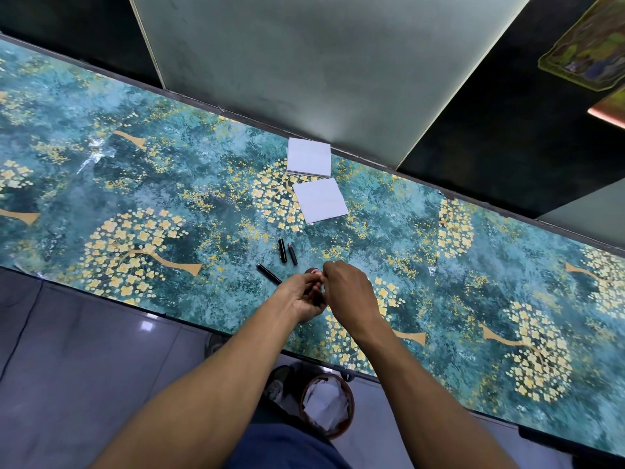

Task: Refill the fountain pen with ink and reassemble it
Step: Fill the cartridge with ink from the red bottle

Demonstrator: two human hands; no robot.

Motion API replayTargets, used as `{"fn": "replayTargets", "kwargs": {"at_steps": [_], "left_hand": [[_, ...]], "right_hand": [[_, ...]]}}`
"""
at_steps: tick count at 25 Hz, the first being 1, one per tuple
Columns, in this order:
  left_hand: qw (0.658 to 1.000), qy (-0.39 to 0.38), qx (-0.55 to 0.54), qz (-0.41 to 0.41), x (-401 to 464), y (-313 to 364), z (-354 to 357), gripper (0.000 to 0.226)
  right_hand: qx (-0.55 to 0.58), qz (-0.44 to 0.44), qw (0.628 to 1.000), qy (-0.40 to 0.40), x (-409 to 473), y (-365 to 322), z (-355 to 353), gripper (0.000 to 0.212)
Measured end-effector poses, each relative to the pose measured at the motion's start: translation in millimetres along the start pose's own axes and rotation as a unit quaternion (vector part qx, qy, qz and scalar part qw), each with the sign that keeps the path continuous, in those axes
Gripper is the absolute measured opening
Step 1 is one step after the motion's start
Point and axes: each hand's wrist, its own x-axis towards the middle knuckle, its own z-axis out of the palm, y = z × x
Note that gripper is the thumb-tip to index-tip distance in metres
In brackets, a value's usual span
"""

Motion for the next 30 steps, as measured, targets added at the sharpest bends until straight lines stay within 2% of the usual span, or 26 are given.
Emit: {"fn": "replayTargets", "kwargs": {"at_steps": [6,10,16,23,27,30], "left_hand": [[1.000,0.000,-0.005,0.005,0.9,0.0,-0.6,0.022],[1.000,-0.004,-0.007,0.004,-0.8,0.7,-1.3,0.021],[1.000,-0.004,0.002,0.007,-1.2,0.2,-1.3,0.025],[1.000,-0.006,-0.025,0.003,-2.3,0.9,-1.6,0.024],[1.000,-0.007,-0.016,0.005,-1.8,1.1,-1.6,0.025],[1.000,-0.004,0.005,0.013,1.2,-0.2,-0.9,0.025]], "right_hand": [[0.000,0.018,1.000,-0.006,-0.1,-1.0,1.5,0.017],[0.038,0.007,0.999,-0.004,-2.4,0.7,-2.4,0.010],[-0.003,-0.023,1.000,-0.002,-2.8,-2.5,-3.4,0.007],[-0.013,-0.001,1.000,-0.008,2.4,-5.0,-0.9,0.017],[-0.028,-0.028,0.999,-0.032,1.9,-1.8,-3.8,0.010],[-0.048,-0.055,0.996,-0.046,1.9,-1.7,-4.8,0.014]]}}
